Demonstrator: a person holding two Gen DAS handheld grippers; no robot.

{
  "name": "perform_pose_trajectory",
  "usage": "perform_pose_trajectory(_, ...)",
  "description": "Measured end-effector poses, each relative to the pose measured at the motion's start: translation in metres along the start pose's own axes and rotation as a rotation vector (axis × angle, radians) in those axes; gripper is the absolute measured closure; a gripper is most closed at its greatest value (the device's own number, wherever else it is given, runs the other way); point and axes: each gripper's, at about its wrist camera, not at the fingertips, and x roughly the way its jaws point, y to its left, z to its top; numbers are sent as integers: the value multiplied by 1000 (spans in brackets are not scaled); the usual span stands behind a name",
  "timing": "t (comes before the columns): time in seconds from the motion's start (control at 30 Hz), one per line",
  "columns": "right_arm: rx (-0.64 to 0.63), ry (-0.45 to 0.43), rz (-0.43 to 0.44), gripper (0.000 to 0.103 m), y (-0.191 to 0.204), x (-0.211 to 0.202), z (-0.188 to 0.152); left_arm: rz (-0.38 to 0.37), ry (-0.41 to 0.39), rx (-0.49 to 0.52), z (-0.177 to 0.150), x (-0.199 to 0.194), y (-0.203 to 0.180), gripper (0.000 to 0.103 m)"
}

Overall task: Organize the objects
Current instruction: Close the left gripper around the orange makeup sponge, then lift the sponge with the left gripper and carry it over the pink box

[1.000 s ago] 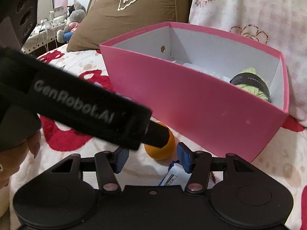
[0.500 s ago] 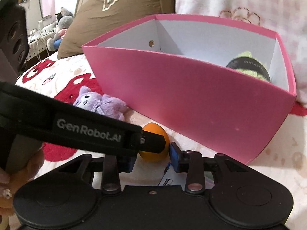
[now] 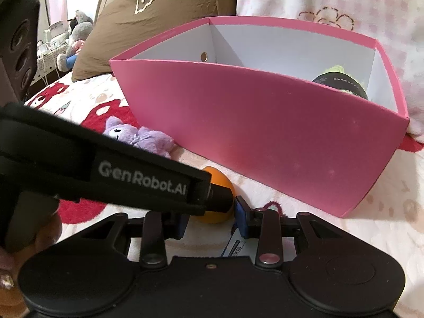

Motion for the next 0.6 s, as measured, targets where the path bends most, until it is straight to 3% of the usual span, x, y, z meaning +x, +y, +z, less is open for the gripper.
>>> perform_pose_trajectory(0.23, 29, 6, 2, 64, 8, -11, 2, 35, 14, 88, -4, -15, -10, 69)
perform_pose_trajectory(0.6, 68, 17, 38, 64, 17, -40, 2, -23, 41, 115, -9, -52, -17, 70)
